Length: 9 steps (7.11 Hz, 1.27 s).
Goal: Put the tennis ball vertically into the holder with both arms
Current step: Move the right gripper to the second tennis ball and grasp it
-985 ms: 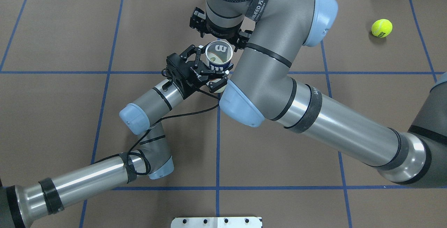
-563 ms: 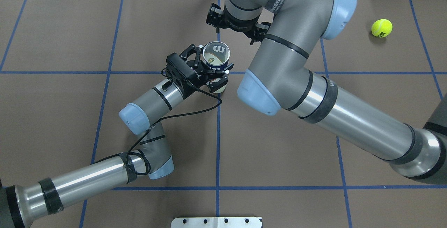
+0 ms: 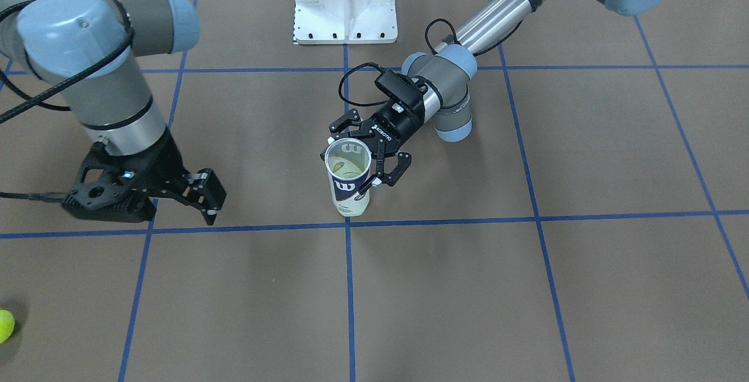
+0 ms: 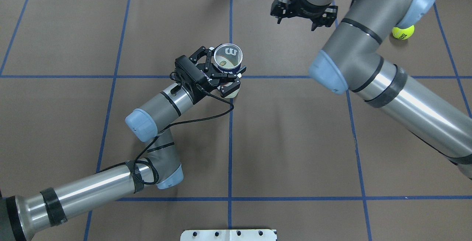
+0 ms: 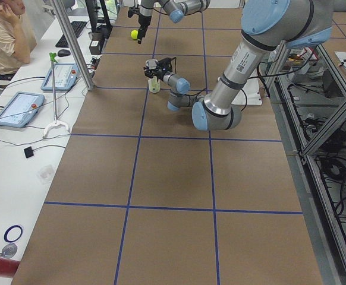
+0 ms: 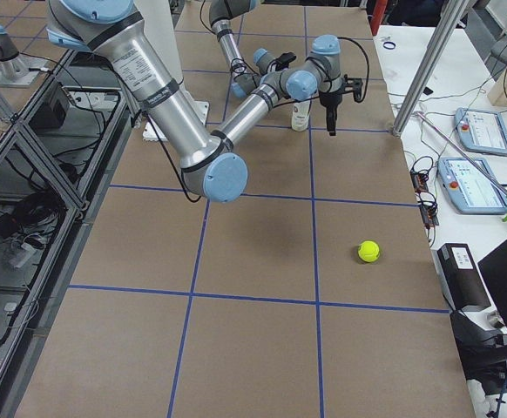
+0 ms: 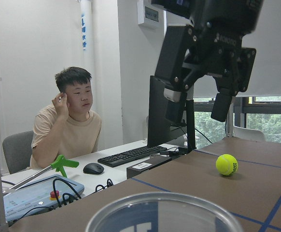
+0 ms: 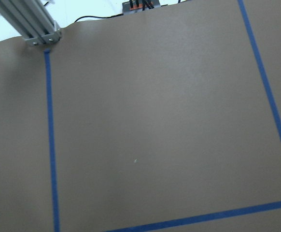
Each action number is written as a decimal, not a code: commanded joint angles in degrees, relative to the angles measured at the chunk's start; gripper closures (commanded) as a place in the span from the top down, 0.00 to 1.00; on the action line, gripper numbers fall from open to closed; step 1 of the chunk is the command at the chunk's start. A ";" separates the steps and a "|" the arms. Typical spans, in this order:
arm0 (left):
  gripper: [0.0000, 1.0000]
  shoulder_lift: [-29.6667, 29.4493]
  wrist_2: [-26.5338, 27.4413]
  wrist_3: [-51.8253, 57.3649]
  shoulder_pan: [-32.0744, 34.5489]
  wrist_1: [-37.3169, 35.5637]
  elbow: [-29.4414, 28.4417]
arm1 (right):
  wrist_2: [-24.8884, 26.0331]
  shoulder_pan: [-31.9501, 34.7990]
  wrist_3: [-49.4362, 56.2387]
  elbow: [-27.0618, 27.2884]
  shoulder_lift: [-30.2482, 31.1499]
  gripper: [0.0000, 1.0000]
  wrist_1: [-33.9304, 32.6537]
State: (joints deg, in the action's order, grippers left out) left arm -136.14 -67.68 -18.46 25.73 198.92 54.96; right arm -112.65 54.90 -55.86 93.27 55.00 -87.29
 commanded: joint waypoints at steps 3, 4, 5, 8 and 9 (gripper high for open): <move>0.99 0.00 0.00 0.00 -0.24 0.07 -0.03 | -3.98 11.43 18.45 -26.67 6.70 0.99 30.73; 0.99 0.00 0.00 0.00 -0.42 0.07 0.06 | -4.68 13.55 23.56 -29.43 7.31 0.99 30.95; 0.99 0.00 0.00 0.00 -0.51 0.07 -0.03 | -4.77 14.35 24.65 -31.02 7.58 0.99 31.04; 0.99 0.00 0.00 0.00 -0.42 0.07 0.06 | -3.90 14.10 24.66 -39.25 5.83 0.99 38.29; 0.99 0.00 0.00 0.00 -0.42 0.07 -0.03 | -3.55 13.92 24.40 -41.22 4.95 0.99 39.47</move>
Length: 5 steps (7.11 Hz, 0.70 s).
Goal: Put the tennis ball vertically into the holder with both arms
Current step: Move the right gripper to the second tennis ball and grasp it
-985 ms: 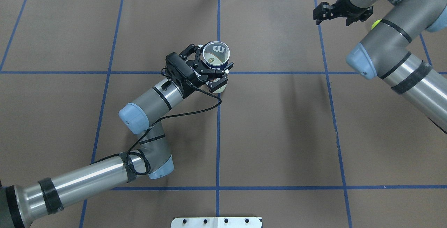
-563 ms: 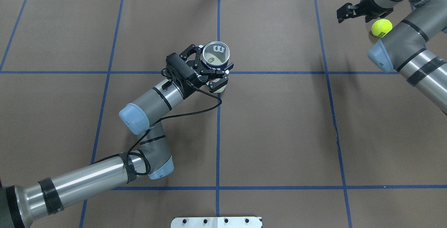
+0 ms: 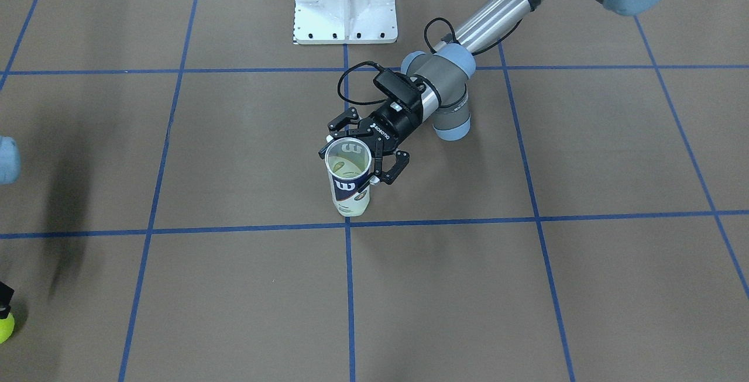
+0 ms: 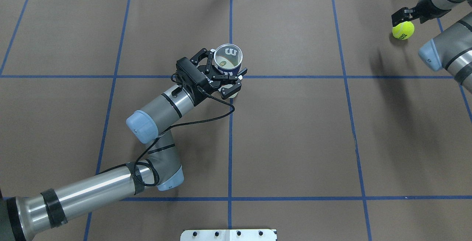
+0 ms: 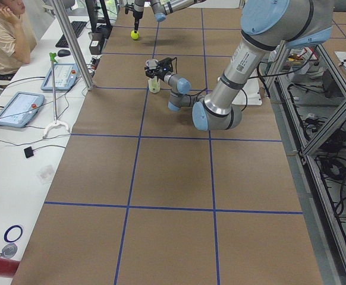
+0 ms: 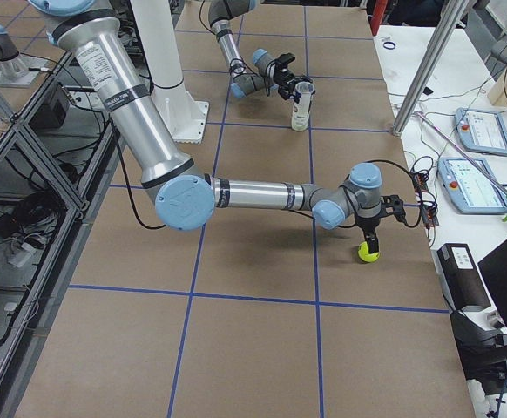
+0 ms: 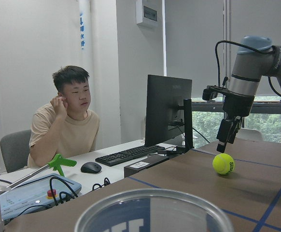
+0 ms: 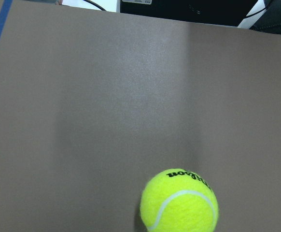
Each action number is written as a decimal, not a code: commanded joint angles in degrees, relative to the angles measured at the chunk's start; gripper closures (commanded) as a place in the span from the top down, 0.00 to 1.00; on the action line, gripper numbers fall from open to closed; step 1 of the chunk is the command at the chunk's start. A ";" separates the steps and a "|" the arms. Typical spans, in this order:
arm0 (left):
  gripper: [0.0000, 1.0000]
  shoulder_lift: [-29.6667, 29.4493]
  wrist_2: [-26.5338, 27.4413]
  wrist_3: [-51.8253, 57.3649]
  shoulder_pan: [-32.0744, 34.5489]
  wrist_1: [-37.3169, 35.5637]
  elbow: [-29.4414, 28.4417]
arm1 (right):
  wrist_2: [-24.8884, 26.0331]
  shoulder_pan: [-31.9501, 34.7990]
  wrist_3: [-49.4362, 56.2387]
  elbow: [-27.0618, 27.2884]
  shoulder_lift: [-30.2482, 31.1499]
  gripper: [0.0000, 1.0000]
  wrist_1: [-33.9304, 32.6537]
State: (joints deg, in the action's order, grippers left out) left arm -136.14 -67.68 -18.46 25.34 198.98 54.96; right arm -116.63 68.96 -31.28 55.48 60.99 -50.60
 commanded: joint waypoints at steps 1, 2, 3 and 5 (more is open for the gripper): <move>0.99 0.00 0.00 0.00 -0.02 0.00 0.06 | 0.61 -0.66 -0.71 -3.63 -1.13 0.99 2.88; 0.99 0.00 0.00 0.00 -0.02 0.00 -0.03 | 2.96 -1.89 -0.98 -3.89 -1.04 0.99 2.79; 0.99 0.00 0.00 0.00 -0.02 0.00 -0.03 | 5.25 -3.03 -1.15 -4.94 -1.04 0.99 2.79; 0.99 0.00 0.00 0.00 -0.02 0.00 -0.03 | 10.26 -4.53 -1.15 -6.26 -0.87 0.89 2.70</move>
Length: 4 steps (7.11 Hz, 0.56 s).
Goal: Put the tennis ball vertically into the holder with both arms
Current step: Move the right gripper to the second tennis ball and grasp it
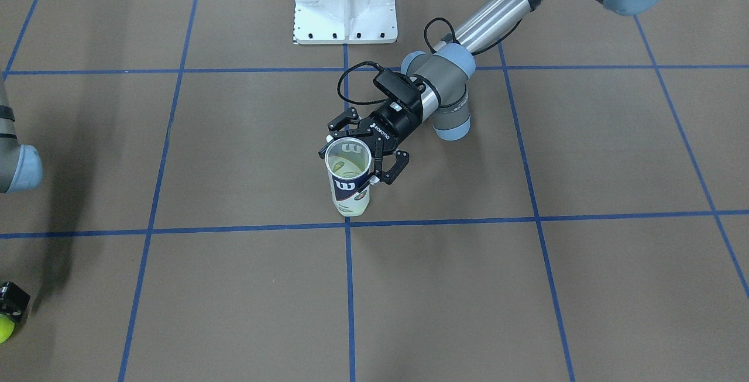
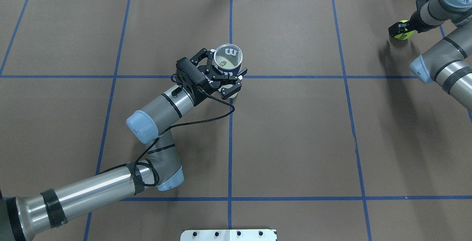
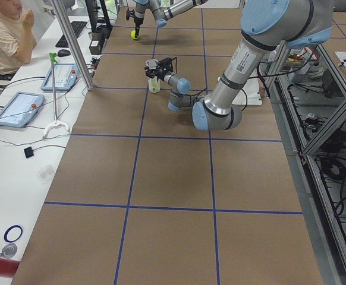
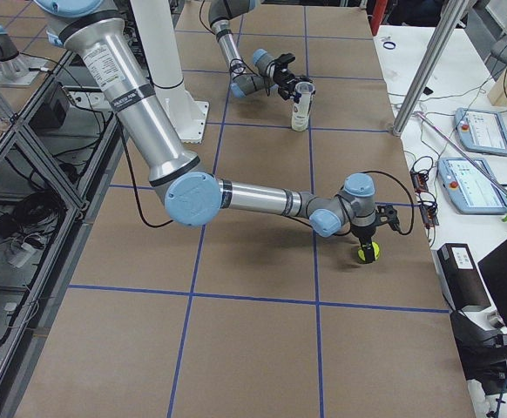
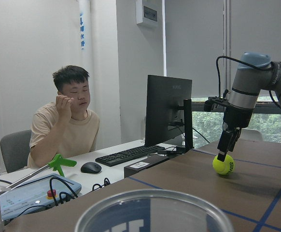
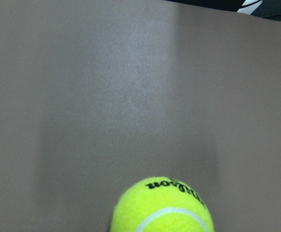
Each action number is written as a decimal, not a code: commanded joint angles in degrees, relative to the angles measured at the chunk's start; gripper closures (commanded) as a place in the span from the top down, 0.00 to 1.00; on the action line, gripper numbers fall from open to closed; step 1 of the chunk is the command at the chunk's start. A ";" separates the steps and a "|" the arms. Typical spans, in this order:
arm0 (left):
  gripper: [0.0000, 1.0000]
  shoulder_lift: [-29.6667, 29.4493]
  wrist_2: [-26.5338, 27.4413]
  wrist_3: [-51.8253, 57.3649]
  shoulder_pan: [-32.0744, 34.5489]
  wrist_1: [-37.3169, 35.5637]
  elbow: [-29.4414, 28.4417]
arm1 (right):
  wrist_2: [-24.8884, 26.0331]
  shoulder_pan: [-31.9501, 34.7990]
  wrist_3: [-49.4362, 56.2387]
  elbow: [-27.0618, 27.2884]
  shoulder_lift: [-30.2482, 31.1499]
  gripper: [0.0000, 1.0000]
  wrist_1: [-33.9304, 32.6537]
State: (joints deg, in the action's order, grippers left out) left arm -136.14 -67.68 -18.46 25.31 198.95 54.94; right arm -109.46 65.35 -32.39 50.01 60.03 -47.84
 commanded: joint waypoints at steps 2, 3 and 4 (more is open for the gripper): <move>0.99 0.00 0.00 0.00 0.00 0.04 0.08 | 3.37 -1.02 -0.04 -0.71 0.09 0.00 -0.15; 0.99 0.00 0.00 -0.09 0.00 0.04 0.00 | 3.11 -1.02 -0.39 0.25 -0.17 0.00 -0.06; 0.99 0.00 0.00 0.00 0.00 0.04 0.08 | 2.33 -0.93 -2.83 3.22 -0.26 0.00 -0.06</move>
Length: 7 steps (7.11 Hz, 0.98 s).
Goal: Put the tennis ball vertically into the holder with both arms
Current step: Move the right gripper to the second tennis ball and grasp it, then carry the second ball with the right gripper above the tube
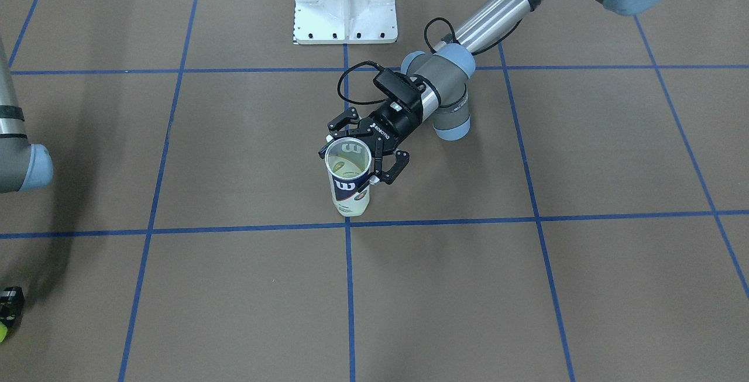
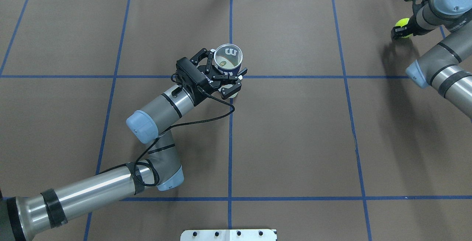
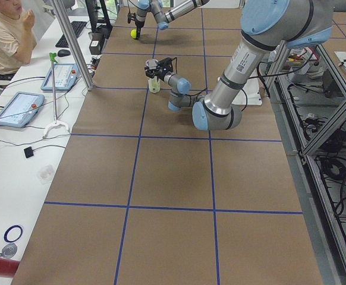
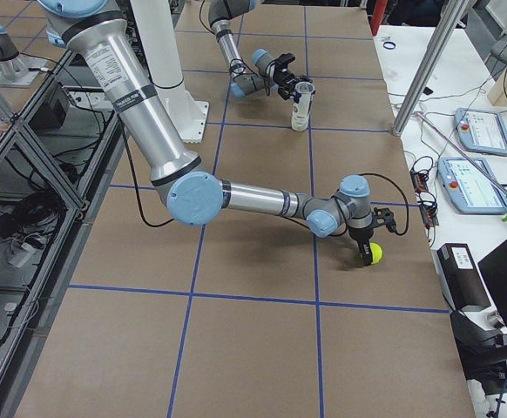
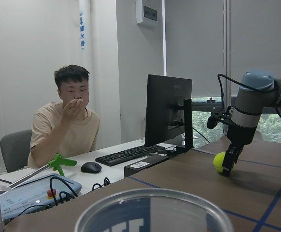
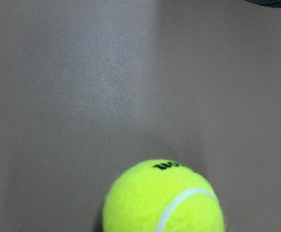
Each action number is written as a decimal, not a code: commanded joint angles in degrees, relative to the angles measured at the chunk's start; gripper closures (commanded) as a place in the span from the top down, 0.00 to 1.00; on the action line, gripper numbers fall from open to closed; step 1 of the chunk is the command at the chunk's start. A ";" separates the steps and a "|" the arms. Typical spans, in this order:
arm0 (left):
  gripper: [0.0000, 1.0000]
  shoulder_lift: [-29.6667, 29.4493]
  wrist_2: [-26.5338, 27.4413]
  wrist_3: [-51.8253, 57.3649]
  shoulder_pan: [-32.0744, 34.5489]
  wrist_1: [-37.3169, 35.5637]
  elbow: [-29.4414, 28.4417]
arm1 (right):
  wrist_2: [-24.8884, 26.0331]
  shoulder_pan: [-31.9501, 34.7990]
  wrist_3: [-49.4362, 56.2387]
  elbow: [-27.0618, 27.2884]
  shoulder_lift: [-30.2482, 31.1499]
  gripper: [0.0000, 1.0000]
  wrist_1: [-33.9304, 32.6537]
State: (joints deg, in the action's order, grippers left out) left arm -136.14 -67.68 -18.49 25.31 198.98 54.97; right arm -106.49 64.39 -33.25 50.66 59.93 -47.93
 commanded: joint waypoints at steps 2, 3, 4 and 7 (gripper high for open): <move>0.99 0.00 0.00 0.04 0.00 0.00 0.14 | -4.23 -0.40 -14.50 11.61 -0.08 0.00 -0.06; 0.99 0.00 0.00 0.04 -0.09 0.00 0.14 | -4.42 -2.49 -22.83 16.70 0.01 0.00 -0.06; 0.99 0.00 0.00 0.04 0.00 0.00 0.14 | -4.42 -5.03 -31.18 22.06 -0.08 0.00 -0.24; 0.99 -0.09 0.00 -0.05 0.09 -0.09 0.05 | -3.98 -11.73 -45.05 35.78 -3.56 0.00 -10.34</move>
State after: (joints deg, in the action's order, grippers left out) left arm -136.22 -67.67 -18.47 25.38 198.91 55.03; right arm -110.58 54.82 -74.14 80.71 58.95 -51.26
